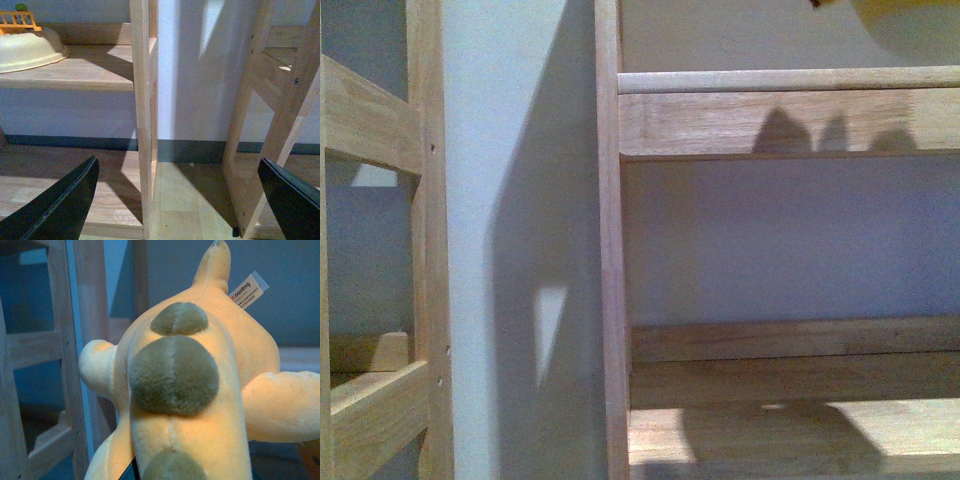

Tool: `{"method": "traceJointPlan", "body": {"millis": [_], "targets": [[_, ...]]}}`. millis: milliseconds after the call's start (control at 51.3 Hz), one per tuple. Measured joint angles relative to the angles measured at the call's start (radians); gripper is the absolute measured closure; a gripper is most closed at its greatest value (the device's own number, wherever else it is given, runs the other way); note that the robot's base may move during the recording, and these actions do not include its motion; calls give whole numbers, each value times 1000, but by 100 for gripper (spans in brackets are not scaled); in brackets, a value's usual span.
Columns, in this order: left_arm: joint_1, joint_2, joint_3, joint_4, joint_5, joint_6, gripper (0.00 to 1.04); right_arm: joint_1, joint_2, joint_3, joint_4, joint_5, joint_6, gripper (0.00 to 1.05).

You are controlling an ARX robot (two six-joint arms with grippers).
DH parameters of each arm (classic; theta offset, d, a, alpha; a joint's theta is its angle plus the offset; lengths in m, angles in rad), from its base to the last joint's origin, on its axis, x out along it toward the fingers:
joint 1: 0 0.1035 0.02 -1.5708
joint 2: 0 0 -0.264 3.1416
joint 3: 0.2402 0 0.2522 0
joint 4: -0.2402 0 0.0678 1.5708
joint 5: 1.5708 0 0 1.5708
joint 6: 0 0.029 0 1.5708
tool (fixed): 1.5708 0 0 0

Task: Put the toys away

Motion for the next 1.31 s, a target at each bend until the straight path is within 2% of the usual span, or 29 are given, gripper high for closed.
{"method": "traceJointPlan", "body": {"millis": [253, 624, 838, 1111, 1306], "targets": [[0, 0, 0, 0, 0, 0, 6, 183, 405, 539, -82, 151, -63, 97], [0, 0, 0, 0, 0, 0, 6, 229, 806, 1025, -235, 249, 53, 97], [0, 0, 0, 0, 0, 0, 6, 224, 956, 1175, -291, 267, 125, 97], [0, 0, 0, 0, 0, 0, 6, 182, 1046, 1238, -318, 255, 177, 97], [0, 0, 0, 0, 0, 0, 6, 112, 1078, 1241, -338, 148, 313, 97]]}}
